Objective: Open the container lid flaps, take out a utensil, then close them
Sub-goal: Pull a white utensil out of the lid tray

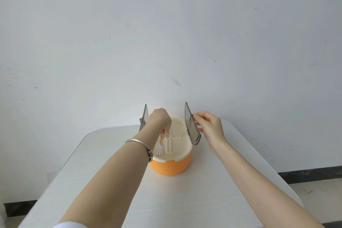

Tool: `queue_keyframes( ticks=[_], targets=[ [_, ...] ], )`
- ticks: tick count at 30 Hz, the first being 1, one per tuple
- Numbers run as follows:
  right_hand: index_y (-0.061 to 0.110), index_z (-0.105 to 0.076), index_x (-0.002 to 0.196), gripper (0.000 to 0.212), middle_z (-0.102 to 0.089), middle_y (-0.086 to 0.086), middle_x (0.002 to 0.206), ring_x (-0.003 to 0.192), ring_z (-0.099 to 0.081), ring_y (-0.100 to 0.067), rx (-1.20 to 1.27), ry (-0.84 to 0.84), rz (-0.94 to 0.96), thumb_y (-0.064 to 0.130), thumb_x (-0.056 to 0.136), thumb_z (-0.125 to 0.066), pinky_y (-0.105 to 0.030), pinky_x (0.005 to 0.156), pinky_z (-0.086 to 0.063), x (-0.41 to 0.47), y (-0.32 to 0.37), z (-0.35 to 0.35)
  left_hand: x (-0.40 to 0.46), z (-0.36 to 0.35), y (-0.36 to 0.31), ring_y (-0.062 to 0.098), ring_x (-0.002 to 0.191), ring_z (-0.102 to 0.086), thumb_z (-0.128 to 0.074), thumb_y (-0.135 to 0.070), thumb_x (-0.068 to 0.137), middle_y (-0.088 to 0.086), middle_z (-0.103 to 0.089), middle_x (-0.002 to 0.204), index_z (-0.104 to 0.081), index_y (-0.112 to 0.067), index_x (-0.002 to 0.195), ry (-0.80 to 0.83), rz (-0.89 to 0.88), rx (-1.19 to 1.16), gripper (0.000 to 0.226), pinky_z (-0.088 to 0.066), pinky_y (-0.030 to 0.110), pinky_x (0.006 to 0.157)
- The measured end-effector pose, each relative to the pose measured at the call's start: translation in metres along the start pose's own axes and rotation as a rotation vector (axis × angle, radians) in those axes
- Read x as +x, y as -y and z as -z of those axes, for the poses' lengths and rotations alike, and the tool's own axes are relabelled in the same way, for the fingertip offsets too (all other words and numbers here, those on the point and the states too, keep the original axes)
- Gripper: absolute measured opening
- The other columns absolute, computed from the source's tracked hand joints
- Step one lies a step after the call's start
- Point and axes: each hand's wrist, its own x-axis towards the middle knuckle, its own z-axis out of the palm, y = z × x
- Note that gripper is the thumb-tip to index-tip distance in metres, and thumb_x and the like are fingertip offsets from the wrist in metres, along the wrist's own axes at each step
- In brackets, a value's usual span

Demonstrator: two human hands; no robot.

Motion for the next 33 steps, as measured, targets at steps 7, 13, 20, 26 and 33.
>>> queue_keyframes(
  ticks=[7, 13, 20, 26, 33],
  targets=[
    [0.017, -0.069, 0.081, 0.010, -0.068, -0.002, 0.085, 0.089, -0.059, -0.023, 0.000, 0.004, 0.000, 0.019, 0.084, -0.060, -0.040, 0.081, -0.050, -0.001, 0.000, 0.001, -0.003, -0.006, -0.002, 0.010, 0.034, -0.044, -0.054, 0.000, 0.075, -0.004, -0.035, 0.014, -0.048, -0.011, 0.049, -0.002, 0.018, 0.058, 0.029, -0.042, 0.018, 0.048],
    [0.020, -0.068, 0.077, 0.010, -0.067, -0.001, 0.083, 0.087, -0.059, -0.020, -0.006, 0.005, 0.010, 0.019, 0.084, -0.060, -0.032, 0.076, -0.048, -0.001, 0.003, 0.001, 0.001, -0.002, -0.005, 0.009, 0.012, -0.038, -0.049, -0.004, 0.074, -0.002, -0.039, 0.017, -0.039, -0.010, 0.059, 0.017, 0.024, -0.088, 0.019, -0.043, 0.019, 0.045],
    [0.023, -0.067, 0.073, 0.014, -0.065, 0.005, 0.075, 0.083, -0.057, -0.018, -0.009, 0.000, 0.023, 0.017, 0.084, -0.061, -0.032, 0.080, -0.046, -0.003, 0.004, 0.002, 0.002, -0.004, -0.006, 0.008, 0.013, -0.044, -0.060, -0.003, 0.078, -0.001, -0.045, 0.019, -0.047, -0.008, 0.059, 0.062, 0.038, -0.126, 0.023, -0.047, 0.019, 0.044],
    [0.024, -0.067, 0.074, 0.012, -0.066, 0.007, 0.077, 0.083, -0.059, -0.016, -0.024, -0.007, 0.022, 0.020, 0.083, -0.061, -0.035, 0.084, -0.048, -0.004, 0.004, 0.001, 0.002, 0.004, -0.004, 0.010, 0.023, -0.052, -0.060, 0.001, 0.076, -0.002, -0.045, 0.020, -0.046, -0.008, 0.059, 0.012, 0.014, -0.300, 0.024, -0.053, 0.021, 0.060],
    [0.013, -0.070, 0.081, 0.006, -0.067, 0.003, 0.077, 0.074, -0.059, -0.009, -0.107, 0.049, 0.080, 0.015, 0.082, -0.064, -0.018, 0.069, -0.044, -0.005, 0.013, -0.011, -0.008, 0.047, 0.004, 0.018, 0.054, -0.063, -0.064, 0.002, 0.078, 0.010, -0.064, 0.061, -0.061, 0.004, 0.082, -0.018, -0.068, -0.641, 0.005, -0.058, 0.024, 0.063]
  ],
)
